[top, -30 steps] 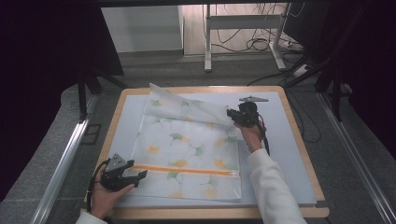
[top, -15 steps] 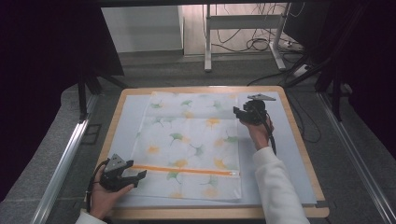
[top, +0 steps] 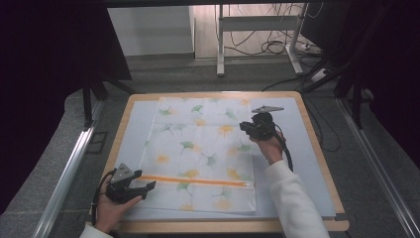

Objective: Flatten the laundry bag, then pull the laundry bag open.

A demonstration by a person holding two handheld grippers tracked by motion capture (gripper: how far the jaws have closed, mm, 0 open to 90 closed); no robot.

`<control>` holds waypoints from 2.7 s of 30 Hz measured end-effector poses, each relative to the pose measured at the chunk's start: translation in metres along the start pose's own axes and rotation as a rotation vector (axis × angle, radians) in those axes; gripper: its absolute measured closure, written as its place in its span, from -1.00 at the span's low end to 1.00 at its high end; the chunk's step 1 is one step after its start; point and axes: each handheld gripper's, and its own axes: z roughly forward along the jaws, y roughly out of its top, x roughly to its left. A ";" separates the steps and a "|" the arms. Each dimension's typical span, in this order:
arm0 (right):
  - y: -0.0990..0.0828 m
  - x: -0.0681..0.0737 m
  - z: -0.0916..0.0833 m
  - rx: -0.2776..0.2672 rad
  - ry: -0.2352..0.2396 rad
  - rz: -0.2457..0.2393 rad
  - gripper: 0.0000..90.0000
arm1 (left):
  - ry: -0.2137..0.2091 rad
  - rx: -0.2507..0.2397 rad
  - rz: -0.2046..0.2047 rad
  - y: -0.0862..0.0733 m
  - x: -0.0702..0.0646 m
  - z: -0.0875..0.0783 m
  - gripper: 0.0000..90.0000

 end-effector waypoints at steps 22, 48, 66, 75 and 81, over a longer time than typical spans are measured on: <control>-0.071 0.042 -0.066 0.075 0.094 -0.046 0.96 | -0.020 -0.021 0.075 0.012 -0.016 0.009 -0.38; -0.141 0.086 -0.110 0.127 0.188 -0.049 0.94 | -0.075 -0.009 0.112 0.033 -0.038 0.032 -0.40; -0.151 0.089 -0.103 0.188 0.169 -0.094 0.94 | -0.120 -0.022 0.181 0.059 -0.062 0.048 -0.40; -0.150 0.086 -0.099 0.210 0.147 -0.116 0.93 | -0.166 -0.010 0.274 0.078 -0.097 0.065 -0.40; -0.150 0.085 -0.100 0.218 0.138 -0.119 0.93 | -0.208 -0.002 0.324 0.086 -0.120 0.076 -0.40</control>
